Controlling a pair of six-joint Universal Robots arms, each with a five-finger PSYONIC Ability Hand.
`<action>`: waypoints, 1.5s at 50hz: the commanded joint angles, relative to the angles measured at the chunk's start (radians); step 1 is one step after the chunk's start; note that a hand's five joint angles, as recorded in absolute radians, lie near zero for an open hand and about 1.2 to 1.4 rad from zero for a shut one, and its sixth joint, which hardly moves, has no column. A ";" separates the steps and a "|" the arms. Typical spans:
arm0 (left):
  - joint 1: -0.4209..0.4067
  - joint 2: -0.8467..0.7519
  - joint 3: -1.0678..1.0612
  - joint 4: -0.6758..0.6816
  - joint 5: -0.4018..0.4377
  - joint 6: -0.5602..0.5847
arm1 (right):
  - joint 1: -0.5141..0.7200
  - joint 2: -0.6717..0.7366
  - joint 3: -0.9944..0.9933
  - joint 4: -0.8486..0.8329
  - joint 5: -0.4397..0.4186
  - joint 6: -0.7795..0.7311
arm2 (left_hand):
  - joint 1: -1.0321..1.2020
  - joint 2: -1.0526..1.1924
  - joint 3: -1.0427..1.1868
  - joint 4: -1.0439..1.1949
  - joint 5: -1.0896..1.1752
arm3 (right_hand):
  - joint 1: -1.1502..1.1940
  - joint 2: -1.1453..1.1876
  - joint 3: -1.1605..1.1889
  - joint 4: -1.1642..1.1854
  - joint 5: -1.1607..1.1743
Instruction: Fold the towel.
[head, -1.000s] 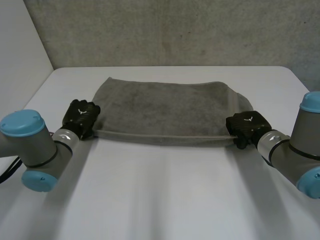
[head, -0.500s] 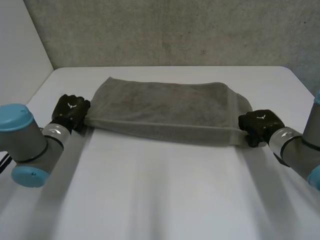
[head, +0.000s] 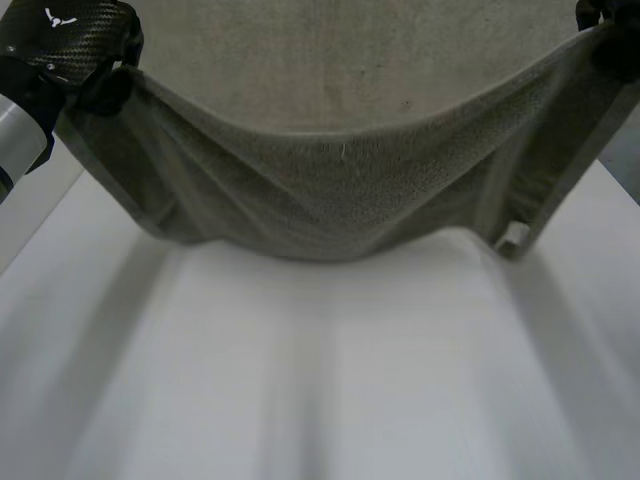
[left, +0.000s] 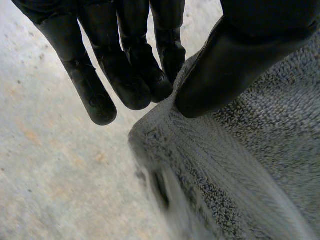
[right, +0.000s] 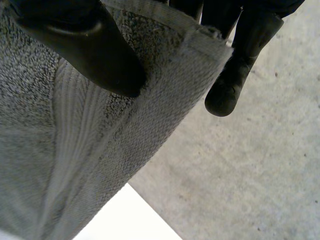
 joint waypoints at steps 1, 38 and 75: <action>0.012 -0.194 0.119 -0.096 0.006 0.007 | 0.000 0.173 -0.092 0.057 0.009 -0.043 | 0.161 0.049 0.048 0.039 0.095 | 0.052 0.076 0.060 0.056 0.051; -0.079 -0.582 0.734 -0.063 -0.128 -0.155 | 0.144 0.515 -0.402 -0.249 0.113 -0.072 | 0.161 0.049 0.048 0.039 0.095 | 0.052 0.076 0.060 0.056 0.051; 0.024 -0.293 -0.095 0.036 0.085 0.010 | -0.027 0.319 0.149 -0.055 -0.117 -0.207 | 0.161 0.049 0.048 0.039 0.095 | 0.052 0.076 0.060 0.056 0.051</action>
